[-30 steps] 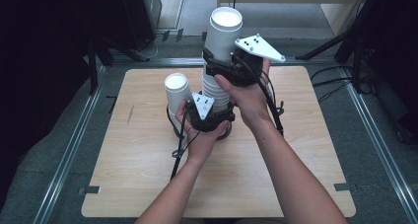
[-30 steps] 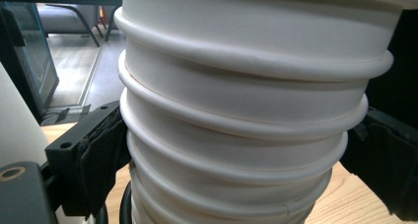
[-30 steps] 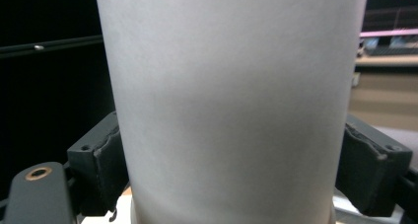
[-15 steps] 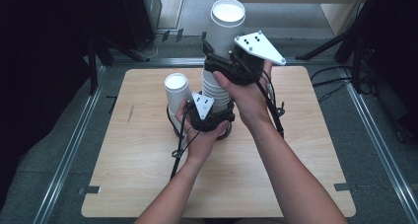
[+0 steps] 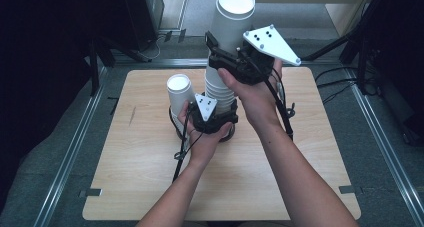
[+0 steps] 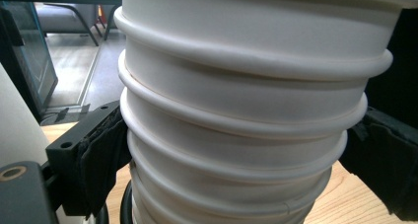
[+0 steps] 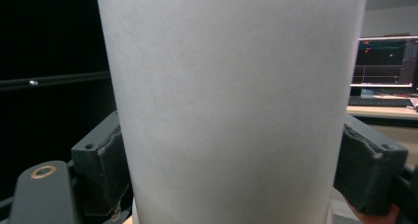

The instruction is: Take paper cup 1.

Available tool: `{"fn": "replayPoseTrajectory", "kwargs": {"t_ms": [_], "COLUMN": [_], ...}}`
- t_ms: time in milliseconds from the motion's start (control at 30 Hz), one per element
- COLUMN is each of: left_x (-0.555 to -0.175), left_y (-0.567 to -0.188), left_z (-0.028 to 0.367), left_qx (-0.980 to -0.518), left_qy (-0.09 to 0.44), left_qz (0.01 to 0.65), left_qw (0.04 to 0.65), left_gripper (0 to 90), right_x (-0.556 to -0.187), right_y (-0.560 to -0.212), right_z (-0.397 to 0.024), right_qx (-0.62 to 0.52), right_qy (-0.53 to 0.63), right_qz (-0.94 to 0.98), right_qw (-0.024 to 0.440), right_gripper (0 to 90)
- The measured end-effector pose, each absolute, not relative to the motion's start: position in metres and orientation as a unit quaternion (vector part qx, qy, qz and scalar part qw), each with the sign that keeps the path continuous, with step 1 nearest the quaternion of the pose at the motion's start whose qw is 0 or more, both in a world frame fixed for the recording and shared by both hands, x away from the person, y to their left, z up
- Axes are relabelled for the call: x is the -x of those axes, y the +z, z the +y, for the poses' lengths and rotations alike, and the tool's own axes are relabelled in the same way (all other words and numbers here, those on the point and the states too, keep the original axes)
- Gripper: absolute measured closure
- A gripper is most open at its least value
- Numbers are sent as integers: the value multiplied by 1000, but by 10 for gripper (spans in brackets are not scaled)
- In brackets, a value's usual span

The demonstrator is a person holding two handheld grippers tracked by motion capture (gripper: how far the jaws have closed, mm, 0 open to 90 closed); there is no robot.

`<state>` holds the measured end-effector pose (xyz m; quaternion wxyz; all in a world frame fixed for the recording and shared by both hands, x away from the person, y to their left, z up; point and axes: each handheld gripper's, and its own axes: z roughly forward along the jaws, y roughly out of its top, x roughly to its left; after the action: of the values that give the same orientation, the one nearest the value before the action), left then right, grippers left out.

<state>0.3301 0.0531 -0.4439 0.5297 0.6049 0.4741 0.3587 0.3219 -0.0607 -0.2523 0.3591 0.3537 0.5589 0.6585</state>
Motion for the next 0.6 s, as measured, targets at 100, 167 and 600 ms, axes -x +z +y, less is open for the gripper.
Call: {"fn": "replayPoseTrajectory", "kwargs": {"t_ms": [100, 167, 600], "left_x": [-330, -330, -330], "left_y": [-444, -444, -444], "left_z": [53, 53, 54], "left_qx": [-605, -605, -607], "left_qy": [359, 359, 359], "left_qz": [474, 474, 472], "left_qw": [530, 530, 529], "left_gripper": [37, 37, 37], "right_x": [-320, -318, -295], "right_y": [-250, -247, -240], "right_z": [-65, -68, -93], "right_qx": [-354, -353, -356], "right_qy": [663, 664, 666], "right_qz": [555, 552, 544], "right_qw": [357, 359, 367], "right_gripper": [147, 146, 150]}}
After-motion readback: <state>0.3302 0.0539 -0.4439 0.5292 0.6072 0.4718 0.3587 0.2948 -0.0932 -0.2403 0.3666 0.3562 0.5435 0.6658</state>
